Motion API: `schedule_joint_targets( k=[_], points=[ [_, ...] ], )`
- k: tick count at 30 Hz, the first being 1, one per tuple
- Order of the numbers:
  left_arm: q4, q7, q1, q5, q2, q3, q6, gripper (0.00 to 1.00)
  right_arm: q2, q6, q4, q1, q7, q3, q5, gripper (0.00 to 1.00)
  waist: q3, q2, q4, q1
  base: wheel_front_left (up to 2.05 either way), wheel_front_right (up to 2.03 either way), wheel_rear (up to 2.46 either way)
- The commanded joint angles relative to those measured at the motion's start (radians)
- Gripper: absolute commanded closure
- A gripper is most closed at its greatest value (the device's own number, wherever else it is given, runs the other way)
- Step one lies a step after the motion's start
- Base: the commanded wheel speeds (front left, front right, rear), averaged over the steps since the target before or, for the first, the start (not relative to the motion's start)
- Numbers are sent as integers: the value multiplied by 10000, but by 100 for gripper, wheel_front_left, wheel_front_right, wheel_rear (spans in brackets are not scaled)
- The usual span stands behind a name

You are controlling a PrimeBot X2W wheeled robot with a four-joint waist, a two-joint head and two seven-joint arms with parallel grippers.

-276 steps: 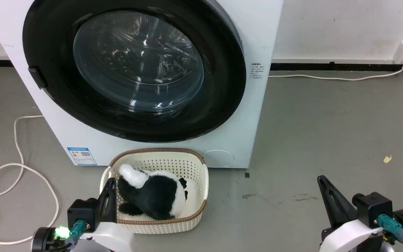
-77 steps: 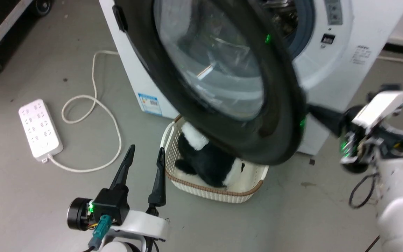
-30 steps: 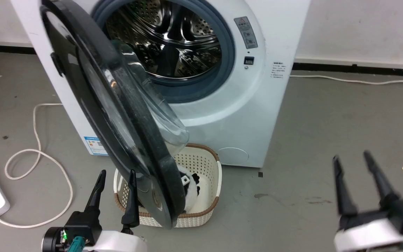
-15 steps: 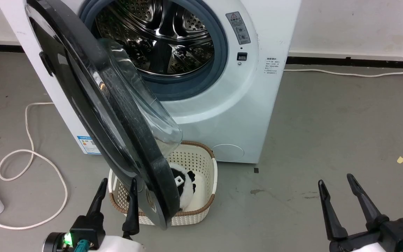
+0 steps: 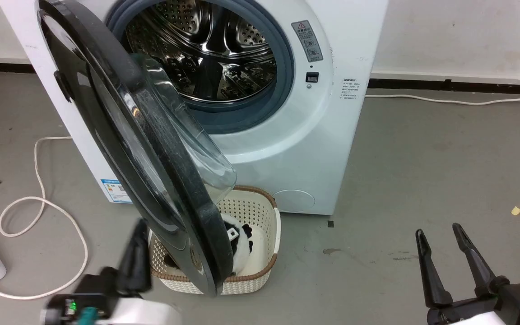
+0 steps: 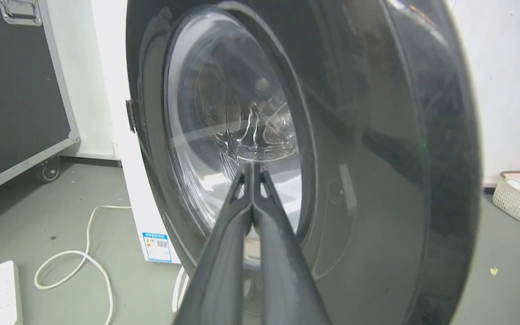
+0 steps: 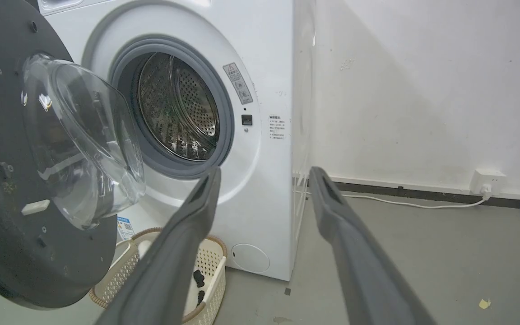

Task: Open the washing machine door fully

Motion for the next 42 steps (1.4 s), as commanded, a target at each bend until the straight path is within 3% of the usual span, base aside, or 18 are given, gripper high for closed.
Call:
schedule_joint_targets(
  k=[1, 13, 19, 24, 31, 42],
  points=[
    [-285, -53, -22, -83, 14, 155, 110, 100, 33, 6, -33, -42, -43, 11, 50, 0, -14, 0, 0, 0, 0, 0, 0],
    [-3475, -53, -1260, -156, -10, 1278, 341, 100, 33, 6, -105, -185, -43, 105, 3, 0, 27, 0, -185, 0, 0, 0, 0],
    [-4340, -53, -1402, 43, -12, 285, 144, 100, 33, 6, -75, -197, -43, 145, 61, 0, 47, 0, -271, 0, 0, 0, 0],
    [-3687, -18, -799, 434, -13, -1024, -49, 100, 33, 6, -41, -219, -43, 172, 124, 0, 37, 0, -317, 0, 0, 0, 0],
    [-2065, 975, 51, 490, -13, -2780, -314, 100, 33, 6, -11, -187, -43, 148, 155, 0, 84, 0, -253, 0, 0, 0, 0],
    [38, 1002, -355, 31, 18, -2770, 15, 100, 33, 6, 73, -224, -43, 249, 193, 0, 168, 0, -88, 0, 0, 0, 0]
  ],
)
